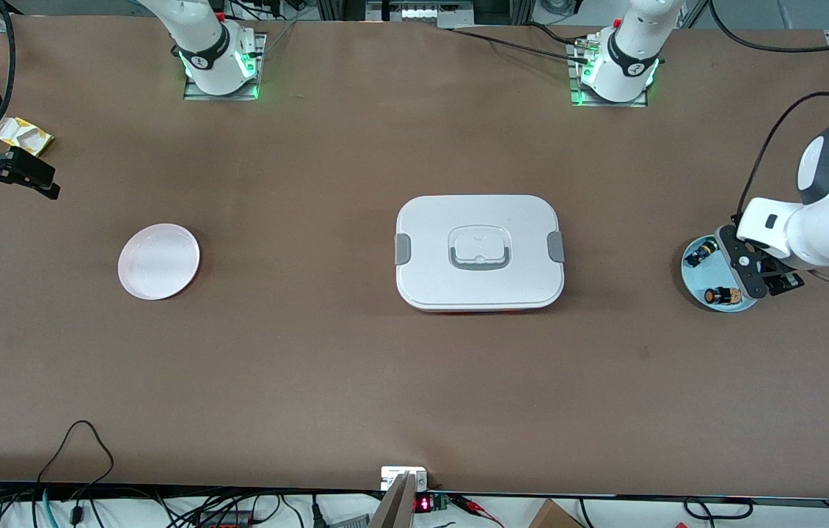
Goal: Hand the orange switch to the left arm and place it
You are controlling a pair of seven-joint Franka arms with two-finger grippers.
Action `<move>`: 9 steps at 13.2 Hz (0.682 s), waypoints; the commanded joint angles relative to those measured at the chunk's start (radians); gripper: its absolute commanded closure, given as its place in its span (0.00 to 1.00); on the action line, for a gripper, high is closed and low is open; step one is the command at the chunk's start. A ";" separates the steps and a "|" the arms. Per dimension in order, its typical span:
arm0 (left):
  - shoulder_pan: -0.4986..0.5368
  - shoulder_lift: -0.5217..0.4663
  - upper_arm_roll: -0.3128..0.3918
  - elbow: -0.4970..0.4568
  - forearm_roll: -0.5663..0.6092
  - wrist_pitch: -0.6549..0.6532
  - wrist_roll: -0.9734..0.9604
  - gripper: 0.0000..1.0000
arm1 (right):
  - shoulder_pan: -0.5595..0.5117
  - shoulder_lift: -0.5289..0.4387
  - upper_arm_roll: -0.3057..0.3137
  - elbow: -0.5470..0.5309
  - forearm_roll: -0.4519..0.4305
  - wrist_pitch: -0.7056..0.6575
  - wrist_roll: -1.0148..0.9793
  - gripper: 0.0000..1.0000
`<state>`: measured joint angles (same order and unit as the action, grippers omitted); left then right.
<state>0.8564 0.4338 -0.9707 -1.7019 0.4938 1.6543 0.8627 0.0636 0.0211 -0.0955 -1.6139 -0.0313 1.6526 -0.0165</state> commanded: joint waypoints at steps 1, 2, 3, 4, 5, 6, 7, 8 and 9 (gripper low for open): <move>0.000 0.005 -0.055 0.077 -0.063 -0.126 -0.204 0.00 | 0.002 0.003 0.005 0.022 0.016 -0.033 -0.017 0.00; 0.000 0.005 -0.075 0.080 -0.063 -0.136 -0.247 0.00 | 0.008 0.003 0.005 0.022 0.016 -0.045 -0.017 0.00; 0.000 0.003 -0.098 0.093 -0.063 -0.148 -0.283 0.00 | 0.009 0.005 0.003 0.022 0.016 -0.047 -0.017 0.00; -0.002 0.002 -0.123 0.131 -0.066 -0.187 -0.341 0.00 | 0.010 0.005 0.003 0.022 0.016 -0.045 -0.014 0.00; -0.002 0.002 -0.144 0.151 -0.069 -0.217 -0.417 0.00 | 0.012 0.005 0.005 0.022 0.016 -0.045 -0.014 0.00; -0.023 0.000 -0.152 0.175 -0.070 -0.246 -0.488 0.00 | 0.010 0.005 0.003 0.022 0.016 -0.045 -0.014 0.00; -0.064 0.000 -0.152 0.198 -0.069 -0.269 -0.555 0.00 | 0.009 0.005 0.003 0.022 0.016 -0.047 -0.016 0.00; -0.079 0.008 -0.154 0.218 -0.070 -0.289 -0.623 0.00 | 0.010 0.007 0.005 0.022 0.016 -0.047 -0.016 0.00; -0.082 0.009 -0.154 0.238 -0.073 -0.298 -0.648 0.00 | 0.015 0.007 0.005 0.022 0.014 -0.047 -0.014 0.00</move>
<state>0.8002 0.4327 -1.1260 -1.5195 0.4453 1.4010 0.2947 0.0733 0.0211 -0.0916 -1.6132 -0.0284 1.6270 -0.0174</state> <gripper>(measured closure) 0.000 0.000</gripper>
